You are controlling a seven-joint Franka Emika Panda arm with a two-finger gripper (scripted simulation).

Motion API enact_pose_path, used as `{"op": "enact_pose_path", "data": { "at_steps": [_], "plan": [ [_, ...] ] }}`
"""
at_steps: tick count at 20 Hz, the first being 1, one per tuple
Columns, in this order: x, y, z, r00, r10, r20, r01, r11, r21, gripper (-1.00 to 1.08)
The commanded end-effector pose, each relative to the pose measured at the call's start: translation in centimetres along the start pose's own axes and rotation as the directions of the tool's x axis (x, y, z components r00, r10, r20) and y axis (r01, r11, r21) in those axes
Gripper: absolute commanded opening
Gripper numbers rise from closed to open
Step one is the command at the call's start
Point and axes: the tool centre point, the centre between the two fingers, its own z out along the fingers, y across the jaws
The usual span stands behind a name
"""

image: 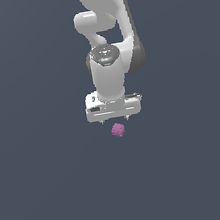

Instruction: Pick up the object and move it to a goal position.

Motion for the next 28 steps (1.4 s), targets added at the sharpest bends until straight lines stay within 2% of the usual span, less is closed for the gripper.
{"op": "enact_pose_path", "data": {
  "at_steps": [1,19,28],
  "plan": [
    [0.0,0.0,0.0,1.0,0.0,0.0,0.0,1.0,0.0,1.0],
    [-0.5,0.9,0.4,0.999,-0.038,0.015,0.038,0.999,0.0,1.0],
    [-0.6,0.8,1.1,0.991,-0.137,0.015,0.137,0.991,-0.003,1.0]
  ]
}}
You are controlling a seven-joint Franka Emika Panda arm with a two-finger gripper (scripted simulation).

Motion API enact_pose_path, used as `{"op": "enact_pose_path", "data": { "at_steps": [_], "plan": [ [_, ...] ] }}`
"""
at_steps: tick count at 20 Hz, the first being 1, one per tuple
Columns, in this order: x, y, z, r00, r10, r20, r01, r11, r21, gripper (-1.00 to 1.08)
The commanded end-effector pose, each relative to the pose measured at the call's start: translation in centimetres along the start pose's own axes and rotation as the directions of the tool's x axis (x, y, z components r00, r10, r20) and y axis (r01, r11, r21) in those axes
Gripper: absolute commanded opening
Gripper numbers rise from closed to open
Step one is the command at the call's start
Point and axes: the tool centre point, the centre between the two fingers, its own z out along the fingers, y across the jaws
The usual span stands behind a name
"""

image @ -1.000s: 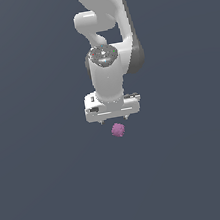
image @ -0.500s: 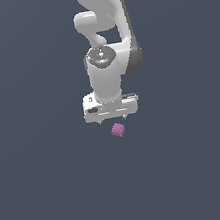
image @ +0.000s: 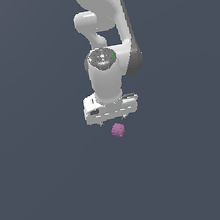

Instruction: Pick up the object and move it to a goal position.

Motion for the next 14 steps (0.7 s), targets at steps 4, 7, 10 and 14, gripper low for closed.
{"op": "enact_pose_path", "data": {
  "at_steps": [4,7,10,14],
  "plan": [
    [-0.1,-0.1,0.8,0.995,-0.101,0.0,0.101,0.995,-0.003,1.0],
    [-0.2,-0.3,1.3,0.985,-0.174,0.001,0.174,0.985,-0.006,1.0],
    [-0.3,-0.4,1.9,0.966,-0.259,0.001,0.259,0.966,-0.008,1.0],
    [-0.5,-0.7,2.8,0.928,-0.373,0.001,0.373,0.928,-0.01,1.0]
  ]
}}
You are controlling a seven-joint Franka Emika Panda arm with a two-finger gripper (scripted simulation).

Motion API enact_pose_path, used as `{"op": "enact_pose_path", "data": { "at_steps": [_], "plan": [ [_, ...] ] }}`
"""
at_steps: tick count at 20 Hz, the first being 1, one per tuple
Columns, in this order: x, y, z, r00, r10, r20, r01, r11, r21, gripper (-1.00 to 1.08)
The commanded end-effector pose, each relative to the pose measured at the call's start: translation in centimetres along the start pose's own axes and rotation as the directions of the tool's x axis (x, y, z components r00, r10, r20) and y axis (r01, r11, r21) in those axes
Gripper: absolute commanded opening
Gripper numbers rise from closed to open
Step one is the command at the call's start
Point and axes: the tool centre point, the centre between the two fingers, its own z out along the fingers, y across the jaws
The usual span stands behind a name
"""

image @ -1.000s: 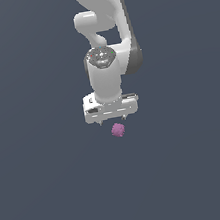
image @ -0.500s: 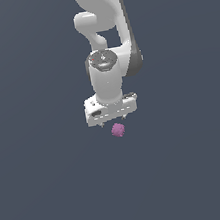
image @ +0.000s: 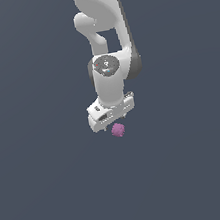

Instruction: Pick up the object and move it to a goal position.

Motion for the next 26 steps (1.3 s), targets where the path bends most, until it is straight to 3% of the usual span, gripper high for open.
{"op": "enact_pose_path", "data": {
  "at_steps": [1,7,14,20,26],
  "plan": [
    [0.0,-0.2,0.5,0.997,-0.076,-0.001,0.076,0.997,-0.001,1.0],
    [-0.1,-0.7,1.7,0.967,-0.253,-0.003,0.253,0.967,-0.004,1.0],
    [-0.2,-1.3,3.0,0.9,-0.436,-0.006,0.436,0.9,-0.006,1.0],
    [-0.3,-1.7,3.7,0.846,-0.533,-0.009,0.533,0.846,-0.008,1.0],
    [-0.3,-1.9,4.0,0.815,-0.579,-0.011,0.579,0.815,-0.009,1.0]
  ]
}}
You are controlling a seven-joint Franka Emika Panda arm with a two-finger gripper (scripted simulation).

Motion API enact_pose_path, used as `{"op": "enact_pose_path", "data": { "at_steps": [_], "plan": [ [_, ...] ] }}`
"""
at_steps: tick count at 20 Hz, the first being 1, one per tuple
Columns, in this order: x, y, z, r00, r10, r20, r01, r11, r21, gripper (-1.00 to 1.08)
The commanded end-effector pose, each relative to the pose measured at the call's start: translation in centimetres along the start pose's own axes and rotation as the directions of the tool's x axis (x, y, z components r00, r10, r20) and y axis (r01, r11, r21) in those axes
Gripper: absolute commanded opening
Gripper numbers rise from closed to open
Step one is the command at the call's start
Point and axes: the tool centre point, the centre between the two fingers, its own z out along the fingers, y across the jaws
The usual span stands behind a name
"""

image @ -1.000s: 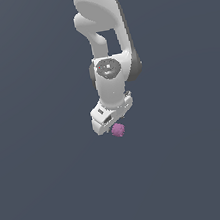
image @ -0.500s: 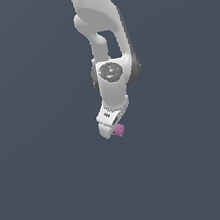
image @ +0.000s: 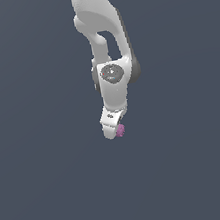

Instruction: Pick up the object and move it to a goal position.

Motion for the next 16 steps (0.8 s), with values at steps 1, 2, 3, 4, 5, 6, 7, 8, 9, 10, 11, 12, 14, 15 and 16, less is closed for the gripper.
{"op": "enact_pose_path", "data": {
  "at_steps": [1,2,3,4,5,6,7,8,9,10,11,12,14,15,16],
  "plan": [
    [0.0,0.0,0.1,1.0,-0.016,-0.001,0.016,1.0,0.0,1.0],
    [0.0,-0.1,0.1,1.0,-0.018,-0.001,0.018,1.0,0.0,1.0],
    [0.0,-0.1,0.1,1.0,-0.019,-0.001,0.019,1.0,0.0,1.0],
    [0.0,0.0,0.1,1.0,-0.014,-0.001,0.014,1.0,0.0,1.0],
    [0.0,0.0,0.1,1.0,-0.014,-0.001,0.014,1.0,0.0,1.0],
    [0.0,0.0,0.2,1.0,-0.014,-0.001,0.014,1.0,0.0,1.0],
    [0.0,0.0,0.4,1.0,-0.014,-0.001,0.014,1.0,0.0,1.0],
    [0.0,-0.1,0.7,1.0,-0.015,-0.001,0.015,1.0,0.0,1.0],
    [0.0,-0.1,1.0,1.0,-0.015,-0.001,0.015,1.0,0.0,1.0],
    [0.0,-0.1,1.4,1.0,-0.016,-0.001,0.016,1.0,0.0,1.0],
    [0.0,-0.1,1.9,1.0,-0.017,-0.001,0.017,1.0,0.0,1.0],
    [0.0,-0.1,2.4,1.0,-0.017,-0.001,0.017,1.0,0.0,1.0],
    [0.0,-0.2,3.6,1.0,-0.019,-0.001,0.019,1.0,0.0,1.0],
    [0.0,-0.2,4.0,1.0,-0.019,-0.001,0.019,1.0,0.0,1.0],
    [0.0,-0.2,4.4,1.0,-0.019,-0.001,0.019,1.0,0.0,1.0]
  ]
}}
